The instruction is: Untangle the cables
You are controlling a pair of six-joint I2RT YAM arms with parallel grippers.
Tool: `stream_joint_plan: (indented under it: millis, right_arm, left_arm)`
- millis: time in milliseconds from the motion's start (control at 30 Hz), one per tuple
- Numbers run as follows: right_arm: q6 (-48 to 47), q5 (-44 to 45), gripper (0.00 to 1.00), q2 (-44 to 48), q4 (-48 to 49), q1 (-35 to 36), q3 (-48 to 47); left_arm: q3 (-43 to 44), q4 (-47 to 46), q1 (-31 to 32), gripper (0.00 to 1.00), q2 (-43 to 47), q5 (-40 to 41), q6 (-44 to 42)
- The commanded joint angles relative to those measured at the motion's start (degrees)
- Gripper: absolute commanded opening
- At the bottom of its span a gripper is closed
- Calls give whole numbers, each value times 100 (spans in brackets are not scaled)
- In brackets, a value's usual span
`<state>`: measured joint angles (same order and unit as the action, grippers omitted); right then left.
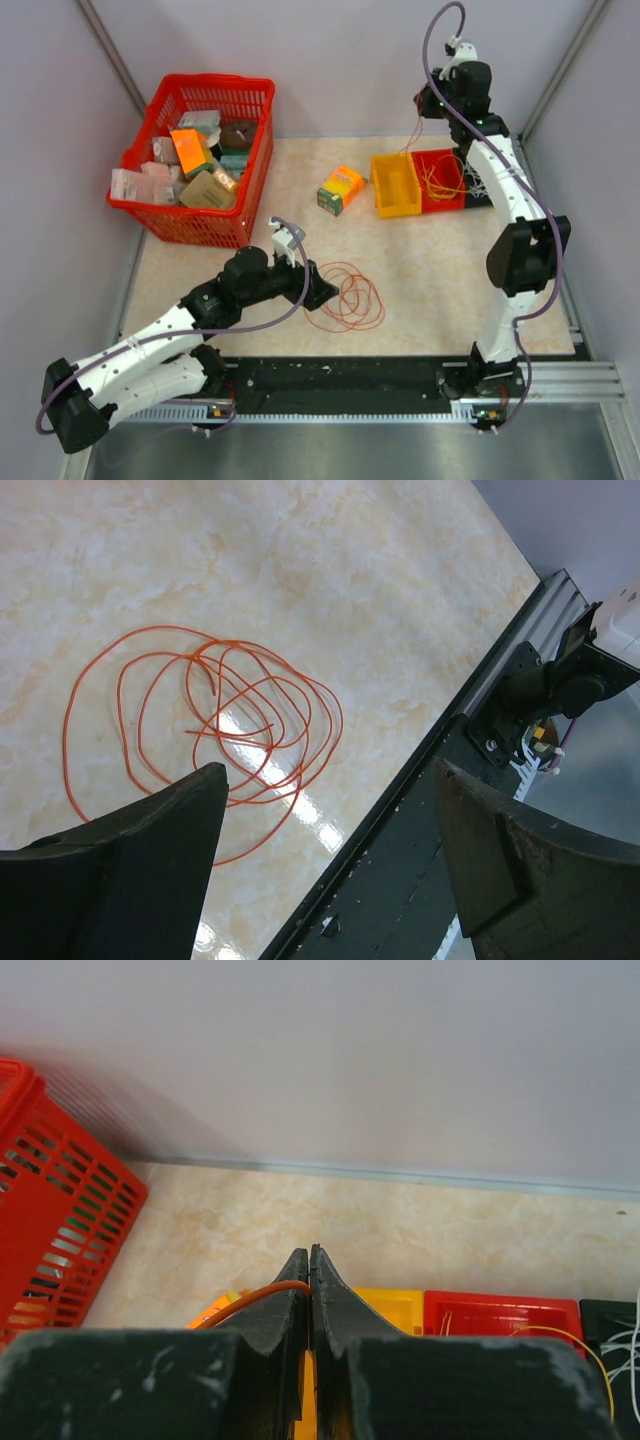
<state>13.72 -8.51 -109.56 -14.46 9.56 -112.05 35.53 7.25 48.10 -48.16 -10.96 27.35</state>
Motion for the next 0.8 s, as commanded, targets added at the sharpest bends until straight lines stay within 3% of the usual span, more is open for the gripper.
stream_joint_plan:
  millis: [0,400,767]
  right_arm:
    - [17,78,0,-399,215,-42,-36]
    - [79,157,0,-804,435,2,333]
    - [299,-388,0,-1735,936,63,-159]
  left_arm:
    - [209,-215,-20,88,17,-38,33]
    - [253,-83,-28,94,132,68,7]
    - [235,-92,-28,94,158,68,33]
